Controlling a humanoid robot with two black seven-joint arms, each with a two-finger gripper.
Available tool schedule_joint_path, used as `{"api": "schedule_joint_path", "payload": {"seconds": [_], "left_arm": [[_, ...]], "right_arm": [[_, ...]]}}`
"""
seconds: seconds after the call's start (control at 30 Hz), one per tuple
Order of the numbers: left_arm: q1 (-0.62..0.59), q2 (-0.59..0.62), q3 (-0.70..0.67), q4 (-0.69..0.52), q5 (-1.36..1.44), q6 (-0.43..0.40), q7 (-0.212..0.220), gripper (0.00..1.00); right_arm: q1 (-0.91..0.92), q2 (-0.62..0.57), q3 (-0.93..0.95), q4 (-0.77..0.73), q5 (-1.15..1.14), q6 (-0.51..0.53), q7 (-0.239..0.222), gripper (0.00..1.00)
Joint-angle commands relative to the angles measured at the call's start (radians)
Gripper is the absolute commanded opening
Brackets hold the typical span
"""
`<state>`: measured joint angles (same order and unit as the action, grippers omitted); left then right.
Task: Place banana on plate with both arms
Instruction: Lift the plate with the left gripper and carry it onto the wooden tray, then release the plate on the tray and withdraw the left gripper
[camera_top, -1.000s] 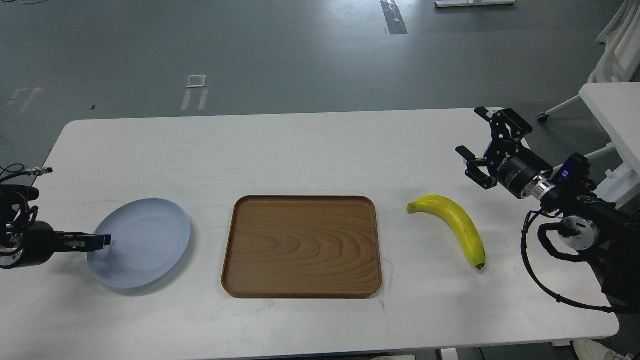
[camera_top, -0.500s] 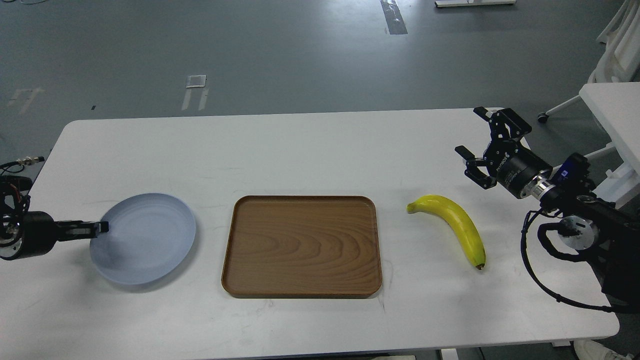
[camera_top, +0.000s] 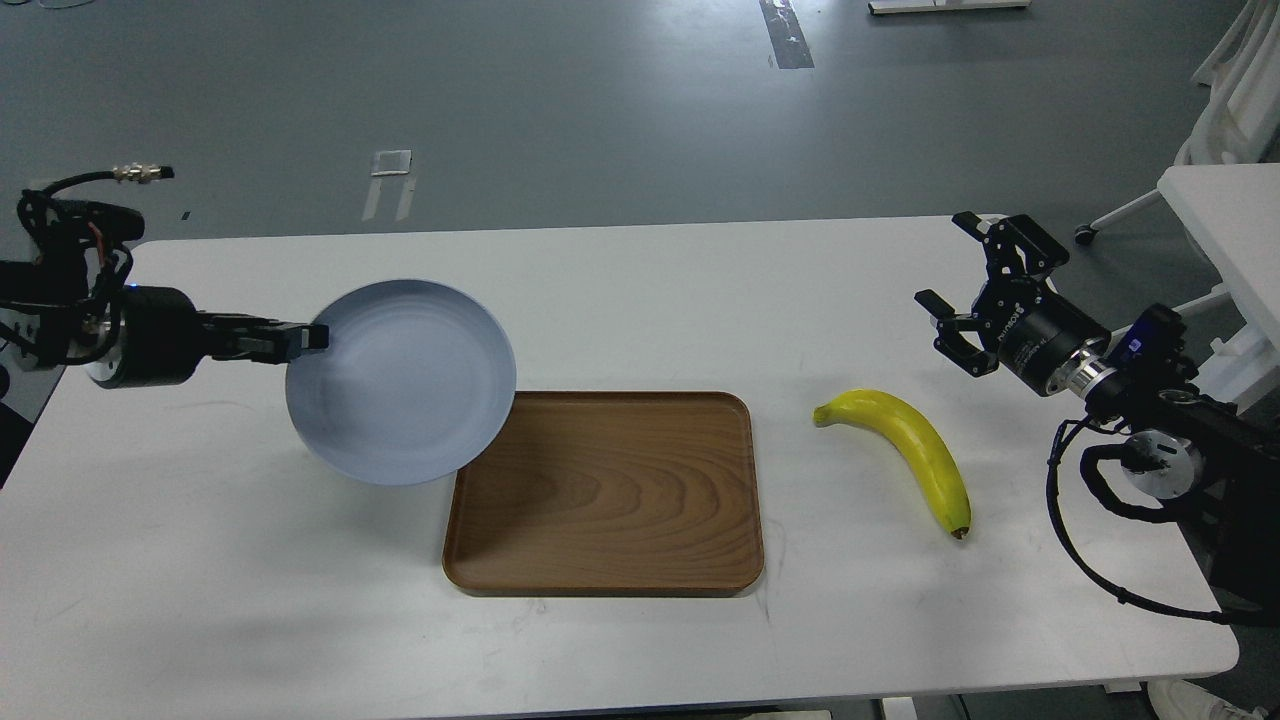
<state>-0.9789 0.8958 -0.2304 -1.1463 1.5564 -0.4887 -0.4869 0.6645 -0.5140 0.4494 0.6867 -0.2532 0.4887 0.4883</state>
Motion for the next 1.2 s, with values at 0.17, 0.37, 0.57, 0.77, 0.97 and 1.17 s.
{"api": "schedule_joint_path", "payload": {"seconds": [0.17,0.37,0.57,0.77,0.97,1.17], "left_arm": [[-0.076,-0.279,0.063,0.04,0.039,0.0,0.083,0.0],[-0.096,-0.425,0.146,0.157,0.039,0.0,0.087,0.0],[-0.093,-0.489,0.206,0.224,0.039,0.0,0.087,0.0],[-0.083,-0.524,0.215,0.272,0.039,0.0,0.087,0.0],[-0.08,-0.534,0.259,0.278,0.036,0.0,0.088,0.0],[-0.08,-0.541,0.26,0.278,0.024,0.0,0.122,0.0]], "right_arm": [[-0.002,-0.001,-0.001,-0.003,0.0,0.0,0.0,1.0],[-0.005,-0.003,-0.001,-0.004,0.0,0.0,0.0,1.0],[-0.011,-0.006,-0.001,-0.004,0.0,0.0,0.0,1.0],[-0.011,-0.009,0.0,-0.004,0.0,0.0,0.0,1.0],[-0.013,-0.009,-0.001,-0.006,0.0,0.0,0.0,1.0],[-0.014,-0.009,0.0,-0.006,-0.001,0.0,0.0,1.0]]}}
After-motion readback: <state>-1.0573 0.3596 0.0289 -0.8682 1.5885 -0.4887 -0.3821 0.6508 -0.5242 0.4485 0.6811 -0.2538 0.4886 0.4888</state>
